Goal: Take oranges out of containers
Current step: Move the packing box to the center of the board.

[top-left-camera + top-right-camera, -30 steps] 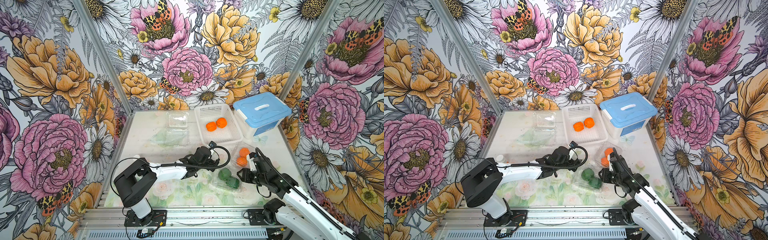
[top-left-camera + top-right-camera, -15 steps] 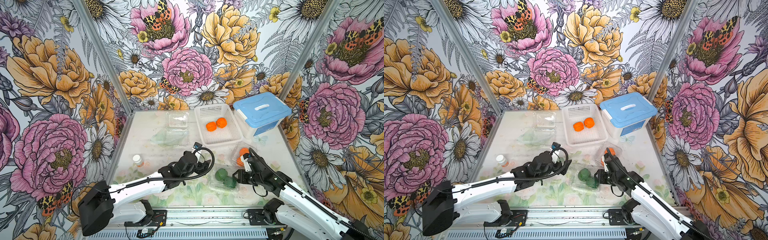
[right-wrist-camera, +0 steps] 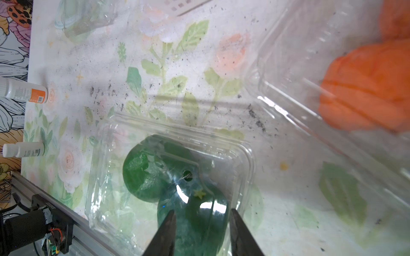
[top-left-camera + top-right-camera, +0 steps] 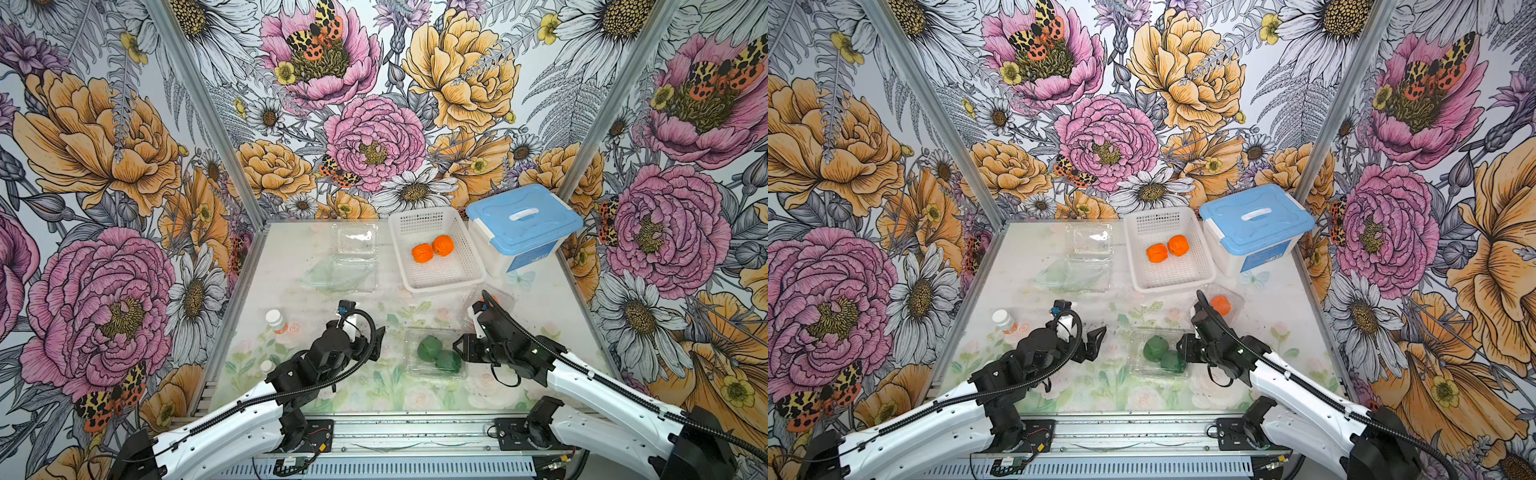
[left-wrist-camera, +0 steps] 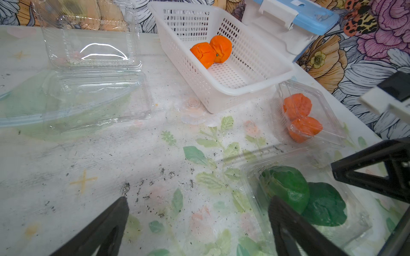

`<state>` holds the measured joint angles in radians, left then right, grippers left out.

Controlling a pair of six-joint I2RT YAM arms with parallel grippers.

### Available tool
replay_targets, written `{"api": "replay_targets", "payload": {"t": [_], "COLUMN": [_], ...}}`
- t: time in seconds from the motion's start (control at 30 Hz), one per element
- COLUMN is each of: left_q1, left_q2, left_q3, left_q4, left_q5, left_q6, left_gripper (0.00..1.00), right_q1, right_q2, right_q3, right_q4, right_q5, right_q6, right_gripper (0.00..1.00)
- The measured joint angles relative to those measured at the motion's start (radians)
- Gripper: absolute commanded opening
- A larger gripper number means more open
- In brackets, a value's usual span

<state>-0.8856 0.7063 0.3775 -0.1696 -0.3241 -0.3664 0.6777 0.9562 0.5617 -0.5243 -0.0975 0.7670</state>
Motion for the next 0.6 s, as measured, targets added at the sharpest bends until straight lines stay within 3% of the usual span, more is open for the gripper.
{"api": "replay_targets", "payload": {"t": [0.23,0.43,0.6], "left_q1": [-0.016,-0.126,-0.138], "left_q2": [0.097,0.223,0.383], "left_q3": [0.018,0.190,0.311], "left_q4": [-0.023,-0.103,-0.133], "left_q5": [0.111,0.148,0.185], "left_q6": [-0.029,-0.019,-0.016], "left_gripper": [0.99,0.99,0.99], "right_q1": [0.000,-0.001,-0.020], "right_q2": [0.090,0.102,0.086], "right_q3": [0.092,0.146,0.134], "right_q4": [0.063,0.097,0.095], "right_q5": [0.022,0.026,0.022], "right_q6": [-0.002,-0.032,-0.039], "right_gripper": [0.40,0.45,0.46]}}
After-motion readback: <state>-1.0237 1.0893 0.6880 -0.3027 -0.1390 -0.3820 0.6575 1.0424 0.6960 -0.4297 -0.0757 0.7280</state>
